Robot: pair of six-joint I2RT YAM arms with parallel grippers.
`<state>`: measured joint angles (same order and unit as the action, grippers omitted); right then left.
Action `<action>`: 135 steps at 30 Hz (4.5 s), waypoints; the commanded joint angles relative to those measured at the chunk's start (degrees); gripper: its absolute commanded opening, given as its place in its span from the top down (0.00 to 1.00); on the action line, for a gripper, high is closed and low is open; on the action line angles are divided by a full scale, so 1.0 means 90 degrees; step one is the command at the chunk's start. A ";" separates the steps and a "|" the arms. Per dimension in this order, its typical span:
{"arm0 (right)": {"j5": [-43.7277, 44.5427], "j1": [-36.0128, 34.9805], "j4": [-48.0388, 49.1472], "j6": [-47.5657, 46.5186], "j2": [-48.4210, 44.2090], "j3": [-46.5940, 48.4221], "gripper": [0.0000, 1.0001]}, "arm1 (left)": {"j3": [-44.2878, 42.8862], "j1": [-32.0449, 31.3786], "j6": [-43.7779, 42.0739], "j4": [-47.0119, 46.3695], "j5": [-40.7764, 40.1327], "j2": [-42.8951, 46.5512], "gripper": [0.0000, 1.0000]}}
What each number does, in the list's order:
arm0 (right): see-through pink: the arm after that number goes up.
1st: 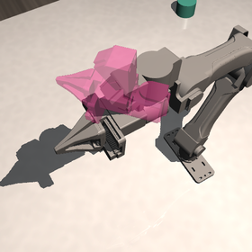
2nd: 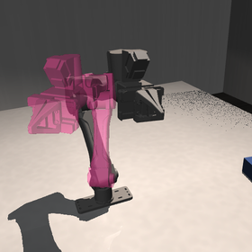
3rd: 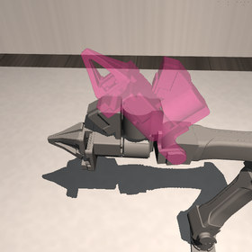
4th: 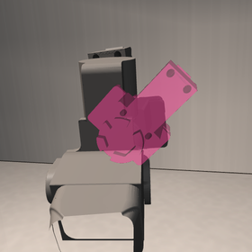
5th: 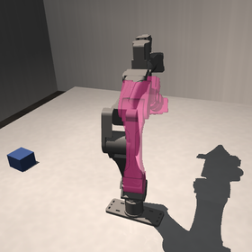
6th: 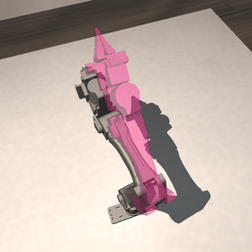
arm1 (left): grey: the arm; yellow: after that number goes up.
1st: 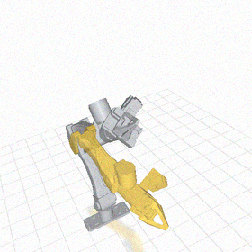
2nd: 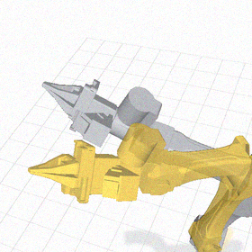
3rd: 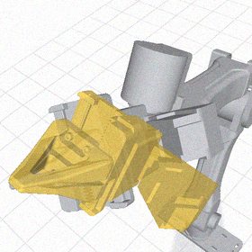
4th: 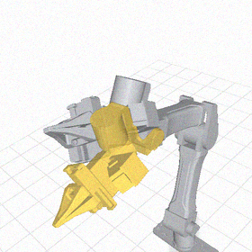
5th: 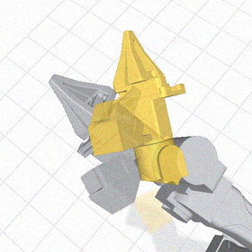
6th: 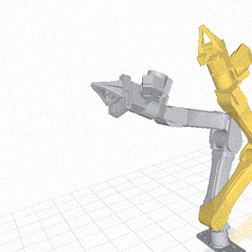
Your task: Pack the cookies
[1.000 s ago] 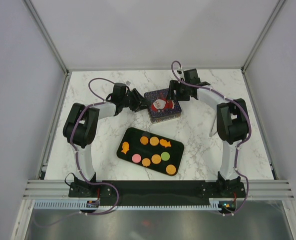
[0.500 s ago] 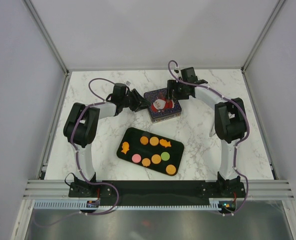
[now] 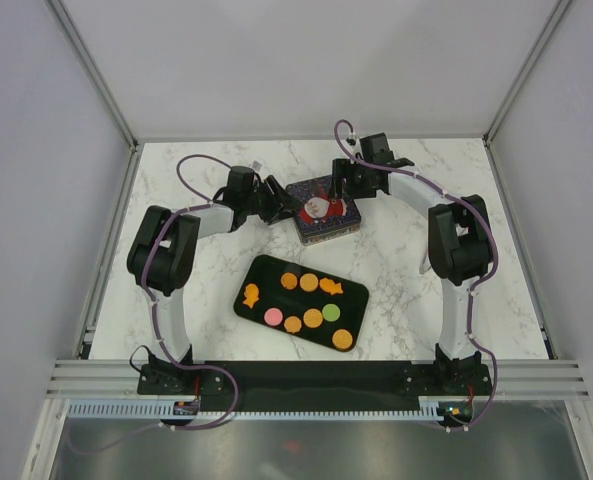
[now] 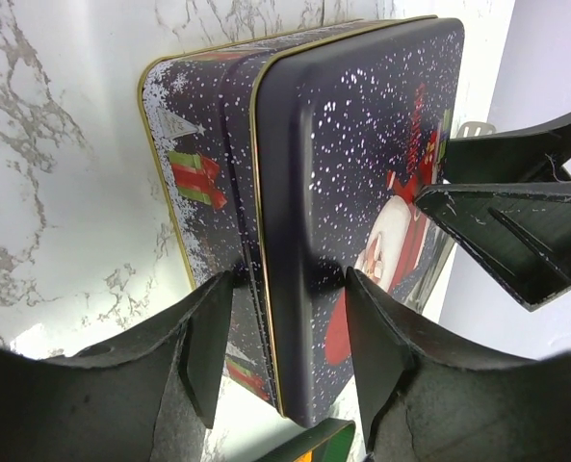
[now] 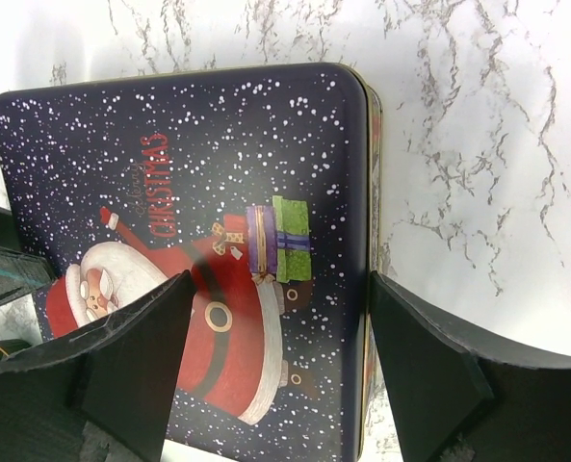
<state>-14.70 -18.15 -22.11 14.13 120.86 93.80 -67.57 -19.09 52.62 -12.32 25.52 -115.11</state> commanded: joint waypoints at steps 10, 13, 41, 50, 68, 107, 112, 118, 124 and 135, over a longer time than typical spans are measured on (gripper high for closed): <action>-0.0368 -0.0083 -0.0210 -0.0135 0.0204 0.0125 0.19 | -0.0715 0.0178 -0.0300 0.0099 -0.0316 0.0026 0.40; -0.0408 -0.0083 -0.0210 -0.0135 0.0214 0.0134 0.19 | -0.0822 0.0285 -0.0261 0.0157 -0.0355 -0.0013 0.40; -0.0437 -0.0073 -0.0336 -0.0183 0.0399 0.0359 0.19 | -0.1545 0.0412 -0.0690 0.1163 -0.0901 -0.1263 0.48; -0.0476 -0.0083 -0.0385 -0.0183 0.0497 0.0379 0.19 | -0.1505 0.0276 -0.0856 0.1748 -0.1390 -0.1380 0.60; -0.0282 -0.0161 -0.0707 -0.0232 0.0644 0.0750 0.18 | -0.1702 0.0002 -0.0993 0.2326 -0.1859 -0.1351 0.98; 0.0647 -0.0600 -0.1186 -0.0779 0.1054 0.1804 0.15 | 0.1102 -0.1131 0.0403 0.1017 -0.1605 0.0046 0.98; 0.0686 -0.0815 -0.1303 -0.0974 0.1005 0.1843 0.14 | 0.1014 -0.1140 0.0384 0.1007 -0.1566 -0.0013 0.98; 0.1017 -0.1137 -0.1489 -0.1247 0.1034 0.1834 0.14 | 0.0975 -0.1131 0.0384 0.1027 -0.1498 -0.0052 0.98; 0.1008 -0.1840 -0.1420 -0.1024 0.1112 0.1990 0.14 | 0.0945 -0.1131 0.0384 0.1017 -0.1410 -0.0081 0.98; 0.1243 -0.1948 -0.1079 -0.0408 0.0966 0.1386 0.26 | 0.0975 -0.1072 0.0189 0.0910 -0.1312 -0.0042 0.98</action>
<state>1.41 -32.88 -28.23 7.55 128.44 109.65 -61.49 -26.06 58.26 -16.03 11.79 -110.52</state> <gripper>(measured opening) 0.748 0.414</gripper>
